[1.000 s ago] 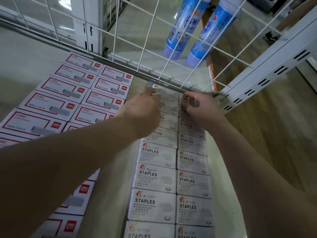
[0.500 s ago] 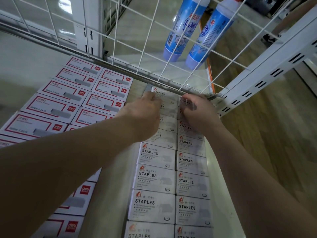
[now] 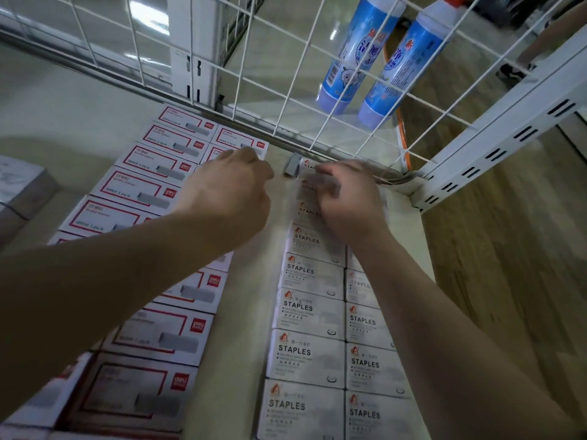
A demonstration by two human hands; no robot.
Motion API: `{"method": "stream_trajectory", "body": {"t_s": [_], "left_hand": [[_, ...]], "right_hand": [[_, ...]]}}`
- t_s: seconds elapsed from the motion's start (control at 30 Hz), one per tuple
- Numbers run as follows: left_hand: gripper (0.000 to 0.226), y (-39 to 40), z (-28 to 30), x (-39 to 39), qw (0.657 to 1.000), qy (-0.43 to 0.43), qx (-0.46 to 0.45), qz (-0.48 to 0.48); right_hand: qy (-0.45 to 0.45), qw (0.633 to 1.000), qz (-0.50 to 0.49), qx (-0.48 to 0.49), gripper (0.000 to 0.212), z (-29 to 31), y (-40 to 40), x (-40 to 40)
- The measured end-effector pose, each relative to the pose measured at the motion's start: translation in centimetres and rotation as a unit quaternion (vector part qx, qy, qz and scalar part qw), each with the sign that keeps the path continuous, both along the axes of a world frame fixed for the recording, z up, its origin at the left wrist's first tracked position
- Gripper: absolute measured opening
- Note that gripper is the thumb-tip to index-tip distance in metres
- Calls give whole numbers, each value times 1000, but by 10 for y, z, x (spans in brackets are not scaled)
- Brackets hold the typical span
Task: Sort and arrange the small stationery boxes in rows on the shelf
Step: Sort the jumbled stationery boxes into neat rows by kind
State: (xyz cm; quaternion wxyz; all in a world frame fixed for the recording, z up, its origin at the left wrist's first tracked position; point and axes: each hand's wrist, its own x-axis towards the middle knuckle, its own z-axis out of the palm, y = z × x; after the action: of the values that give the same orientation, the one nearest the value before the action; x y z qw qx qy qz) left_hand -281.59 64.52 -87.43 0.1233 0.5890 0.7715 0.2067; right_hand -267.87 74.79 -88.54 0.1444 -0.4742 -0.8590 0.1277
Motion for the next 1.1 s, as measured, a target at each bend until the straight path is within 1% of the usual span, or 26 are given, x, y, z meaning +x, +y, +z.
{"method": "stream_trajectory", "body": {"t_s": [0.17,0.23,0.3,0.37,0.63,0.77,0.93,1.0,1.1], "left_hand": [[41,-13,1,-14,999,19,-32,-2],[43,-18,1,-16,999,17,-35,-4],[42,-22,0,-18,999,18,-39,-7],[39,-25,-1,-20,999,18,-43,-10],[36,-36,0,-23,999,3,-45,-12],[37,-40,2,-25,999,13,-47,-13],[37,-46,2,-28,997,18,-68,-21],[37,-48,1,-29,997,10,-71,-27],[37,-48,0,-30,997,4,-69,-33]], "right_hand": [[-16,998,53,-3,35,1,-7,-20],[-57,996,59,-18,35,2,-7,-27],[-106,992,61,-15,31,3,-7,-34],[-128,990,57,-8,30,2,-8,-38],[-146,988,48,-19,43,3,-18,-38],[-159,986,42,-14,44,6,-19,-37],[-206,977,37,-46,54,6,-23,-42],[-204,977,38,-47,53,7,-24,-47],[-175,983,46,-40,46,4,-24,-51]]}}
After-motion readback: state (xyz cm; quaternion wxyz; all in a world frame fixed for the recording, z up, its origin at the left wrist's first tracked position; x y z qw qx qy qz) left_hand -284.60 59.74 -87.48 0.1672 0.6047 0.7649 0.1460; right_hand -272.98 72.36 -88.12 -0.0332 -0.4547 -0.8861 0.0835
